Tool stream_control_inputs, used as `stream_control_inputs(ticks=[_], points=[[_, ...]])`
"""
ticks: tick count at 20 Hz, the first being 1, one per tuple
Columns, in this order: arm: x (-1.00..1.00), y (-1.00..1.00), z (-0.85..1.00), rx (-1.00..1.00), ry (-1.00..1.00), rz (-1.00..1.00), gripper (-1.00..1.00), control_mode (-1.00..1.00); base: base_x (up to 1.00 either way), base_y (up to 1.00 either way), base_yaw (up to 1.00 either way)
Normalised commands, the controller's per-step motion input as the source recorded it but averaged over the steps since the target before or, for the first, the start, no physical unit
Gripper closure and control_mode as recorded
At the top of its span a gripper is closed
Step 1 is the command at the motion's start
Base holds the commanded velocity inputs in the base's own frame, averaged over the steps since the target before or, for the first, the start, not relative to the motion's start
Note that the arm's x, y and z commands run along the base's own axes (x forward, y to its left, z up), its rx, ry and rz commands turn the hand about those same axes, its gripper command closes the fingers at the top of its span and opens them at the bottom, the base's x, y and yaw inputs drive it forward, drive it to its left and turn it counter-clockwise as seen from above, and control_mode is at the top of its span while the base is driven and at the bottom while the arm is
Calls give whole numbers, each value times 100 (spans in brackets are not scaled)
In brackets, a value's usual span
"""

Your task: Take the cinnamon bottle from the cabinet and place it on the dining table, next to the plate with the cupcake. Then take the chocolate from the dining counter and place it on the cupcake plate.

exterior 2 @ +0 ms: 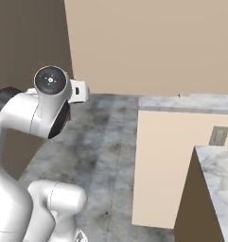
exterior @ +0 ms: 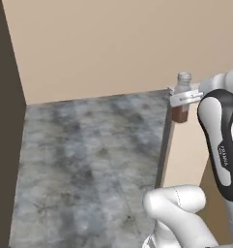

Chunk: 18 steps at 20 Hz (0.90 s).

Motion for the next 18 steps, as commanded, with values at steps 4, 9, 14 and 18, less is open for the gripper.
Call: stream_control_inputs(ticks=[4, 9, 14, 18], points=[[0, 0, 0, 0, 0, 0, 100, 100, 100, 53, -37], [0, 0, 0, 0, 0, 0, 100, 100, 100, 50, -42], [0, 0, 0, 0, 0, 0, 100, 100, 100, 49, -44], [0, 0, 0, 0, 0, 0, 100, 100, 100, 62, -45]])
